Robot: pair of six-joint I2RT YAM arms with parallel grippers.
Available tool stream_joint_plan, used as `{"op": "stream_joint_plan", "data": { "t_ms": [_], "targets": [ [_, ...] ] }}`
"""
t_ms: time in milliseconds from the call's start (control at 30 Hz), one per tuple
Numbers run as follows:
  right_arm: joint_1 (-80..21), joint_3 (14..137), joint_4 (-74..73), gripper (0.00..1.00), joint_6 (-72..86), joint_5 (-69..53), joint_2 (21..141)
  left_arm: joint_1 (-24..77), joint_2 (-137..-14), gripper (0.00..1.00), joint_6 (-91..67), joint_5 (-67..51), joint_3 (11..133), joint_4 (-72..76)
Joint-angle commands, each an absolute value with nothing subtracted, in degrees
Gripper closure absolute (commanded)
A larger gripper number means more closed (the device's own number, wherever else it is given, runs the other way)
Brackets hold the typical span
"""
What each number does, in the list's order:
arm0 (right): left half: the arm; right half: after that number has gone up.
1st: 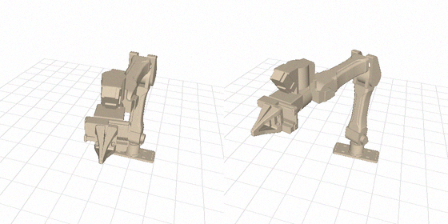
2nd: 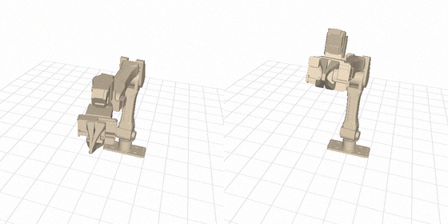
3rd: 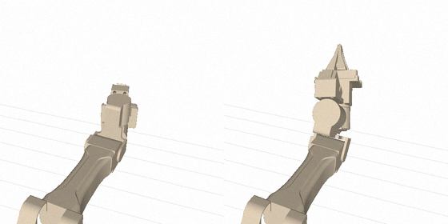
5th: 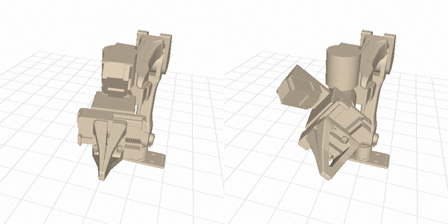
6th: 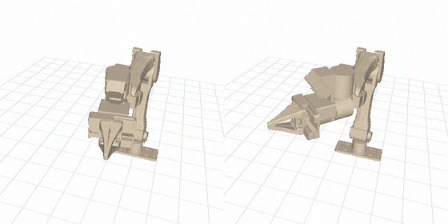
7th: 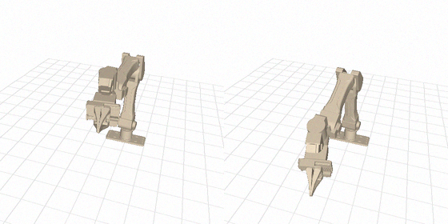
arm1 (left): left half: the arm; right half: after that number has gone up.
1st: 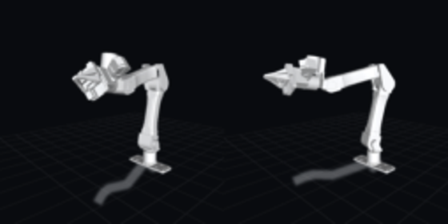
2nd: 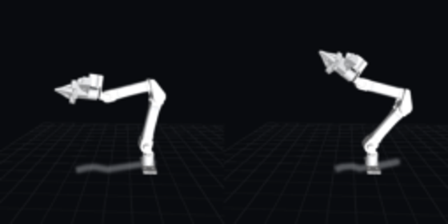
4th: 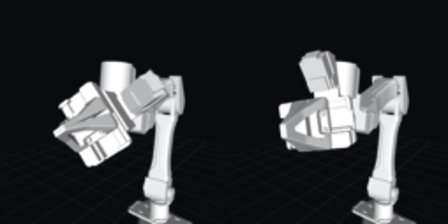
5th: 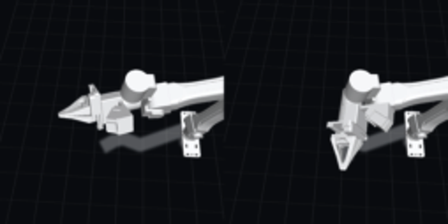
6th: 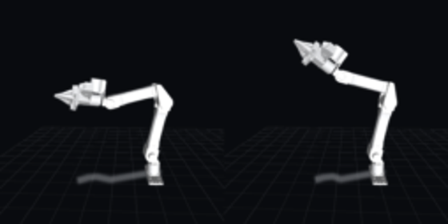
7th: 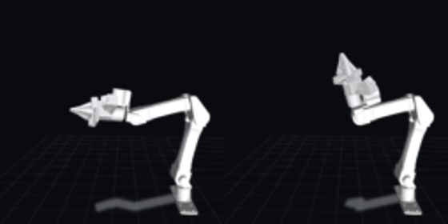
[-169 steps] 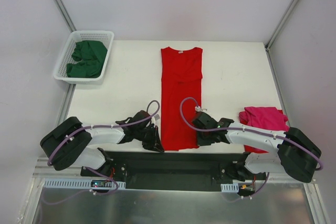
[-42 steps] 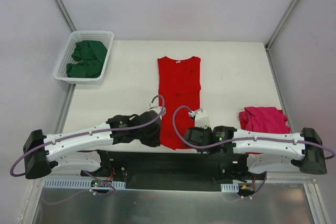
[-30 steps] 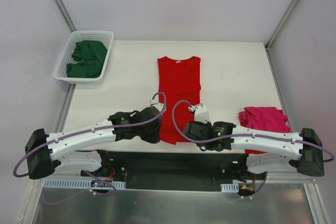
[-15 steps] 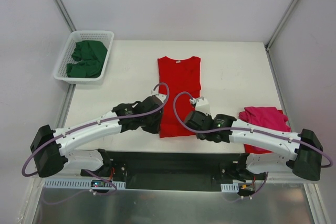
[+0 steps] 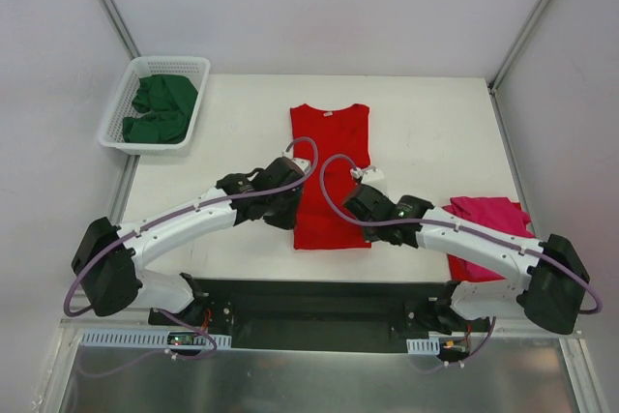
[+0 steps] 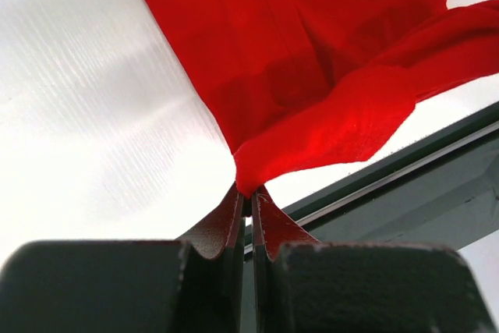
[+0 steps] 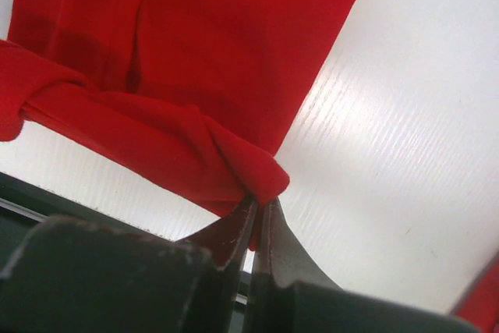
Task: Fold and stack the t-shirts
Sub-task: Fold the folded rectangular tshirt in 1/3 of the way
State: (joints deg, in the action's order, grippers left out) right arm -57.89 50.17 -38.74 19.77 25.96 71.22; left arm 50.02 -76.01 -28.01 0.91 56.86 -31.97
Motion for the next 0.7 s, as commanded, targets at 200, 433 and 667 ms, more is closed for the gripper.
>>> {"op": "stream_joint_plan", "data": {
  "t_ms": [200,433,667],
  "targets": [
    [-51.68,54.66,-36.39,0.99,12.04,23.12,74.79,46.68,-80.06,1.00,-24.00,0.18,61.70,-32.87],
    [-48.43,55.99,-34.72,0.99,9.76,20.66,77.52,44.30,-83.05,1.00,-22.50,-1.22,63.63,-32.52],
    [-47.29,56.60,-33.05,0.99,8.88,19.16,80.59,42.80,-85.51,1.00,-21.36,-1.84,66.35,-32.43]
  ]
}}
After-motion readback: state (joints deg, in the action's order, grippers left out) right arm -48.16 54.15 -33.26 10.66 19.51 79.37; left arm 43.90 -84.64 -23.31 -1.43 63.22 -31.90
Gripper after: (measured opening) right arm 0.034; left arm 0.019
